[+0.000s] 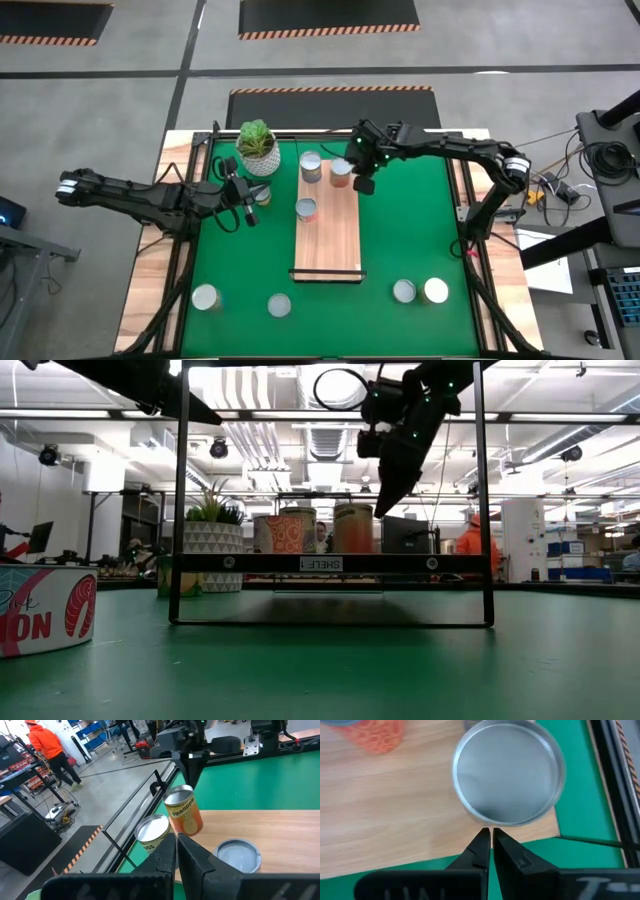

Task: Pick and place cans onto a shelf
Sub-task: Put the canned pineapple on the shelf

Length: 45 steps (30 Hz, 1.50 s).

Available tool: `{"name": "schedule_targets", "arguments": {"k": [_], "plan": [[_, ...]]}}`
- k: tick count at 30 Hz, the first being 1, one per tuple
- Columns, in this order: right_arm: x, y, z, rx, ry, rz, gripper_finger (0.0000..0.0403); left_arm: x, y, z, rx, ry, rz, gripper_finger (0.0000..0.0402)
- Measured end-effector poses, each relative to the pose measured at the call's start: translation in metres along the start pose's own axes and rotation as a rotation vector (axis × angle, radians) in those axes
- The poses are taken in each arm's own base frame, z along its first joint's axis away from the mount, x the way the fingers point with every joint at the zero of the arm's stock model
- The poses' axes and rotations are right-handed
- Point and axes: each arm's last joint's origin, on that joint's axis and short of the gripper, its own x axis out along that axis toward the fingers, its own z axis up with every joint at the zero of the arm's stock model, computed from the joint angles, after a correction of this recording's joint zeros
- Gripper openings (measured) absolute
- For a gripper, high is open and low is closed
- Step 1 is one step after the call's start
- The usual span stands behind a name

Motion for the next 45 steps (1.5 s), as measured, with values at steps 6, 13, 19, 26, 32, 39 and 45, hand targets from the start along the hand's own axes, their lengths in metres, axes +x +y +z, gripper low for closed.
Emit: {"name": "schedule_targets", "arguments": {"k": [6,13,19,26,32,39,45], "plan": [[-0.003,-0.010,-0.003,0.015,0.031,-0.152,0.0009,0.000,0.000,0.000,-0.004,0.001,0.000,0.0000],[0.009,-0.014,-0.006,0.034,-0.024,-0.134,0.0009,0.000,0.000,0.000,-0.004,0.001,0.000,0.0000],[0.012,0.000,-0.002,0.053,-0.079,0.043,0.0009,0.000,0.000,0.000,-0.005,0.001,0.000,0.0000],[0.001,0.017,0.003,0.021,-0.028,-0.008,0.0009,0.000,0.000,0.000,-0.012,0.001,-0.001,0.0000],[-0.018,0.017,0.015,0.015,-0.187,-0.042,0.0009,0.000,0.000,0.000,-0.014,-0.001,0.000,0.0000],[-0.012,0.013,0.029,0.013,-0.330,-0.069,0.0009,0.000,0.000,0.000,-0.022,-0.002,0.000,0.0000],[0.000,0.011,0.032,-0.013,-0.342,-0.082,0.0009,0.000,0.000,0.000,-0.016,-0.004,0.000,0.0000]]}}
